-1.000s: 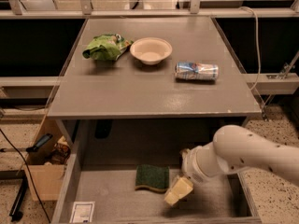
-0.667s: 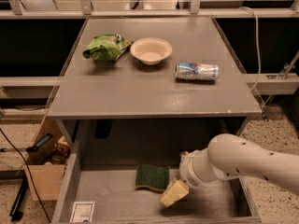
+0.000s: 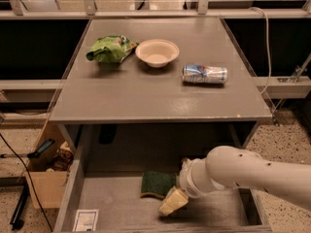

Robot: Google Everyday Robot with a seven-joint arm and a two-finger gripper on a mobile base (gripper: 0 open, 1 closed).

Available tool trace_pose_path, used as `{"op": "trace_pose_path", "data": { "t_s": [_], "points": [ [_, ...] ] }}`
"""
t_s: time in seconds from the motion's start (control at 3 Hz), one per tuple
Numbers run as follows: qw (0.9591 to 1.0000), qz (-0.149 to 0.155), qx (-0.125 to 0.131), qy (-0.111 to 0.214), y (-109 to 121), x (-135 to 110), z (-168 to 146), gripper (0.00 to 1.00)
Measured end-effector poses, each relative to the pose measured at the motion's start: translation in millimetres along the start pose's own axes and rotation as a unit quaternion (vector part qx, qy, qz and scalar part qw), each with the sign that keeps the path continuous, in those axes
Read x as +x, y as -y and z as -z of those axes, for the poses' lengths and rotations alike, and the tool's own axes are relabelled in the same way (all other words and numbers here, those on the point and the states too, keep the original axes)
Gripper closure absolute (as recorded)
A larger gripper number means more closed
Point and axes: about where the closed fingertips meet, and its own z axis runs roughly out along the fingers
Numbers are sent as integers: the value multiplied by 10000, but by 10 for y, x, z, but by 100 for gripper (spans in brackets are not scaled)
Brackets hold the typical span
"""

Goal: Pick sponge from top drawer and place on counter

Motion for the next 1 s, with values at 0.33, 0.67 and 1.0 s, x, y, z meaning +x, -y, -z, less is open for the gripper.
{"op": "trace_pose_path", "data": {
  "t_s": [0.33, 0.67, 1.0],
  "points": [
    [10000, 0, 0, 0, 0, 0, 0, 19],
    [10000, 0, 0, 0, 0, 0, 0, 42],
    [10000, 0, 0, 0, 0, 0, 0, 66]
  ]
}}
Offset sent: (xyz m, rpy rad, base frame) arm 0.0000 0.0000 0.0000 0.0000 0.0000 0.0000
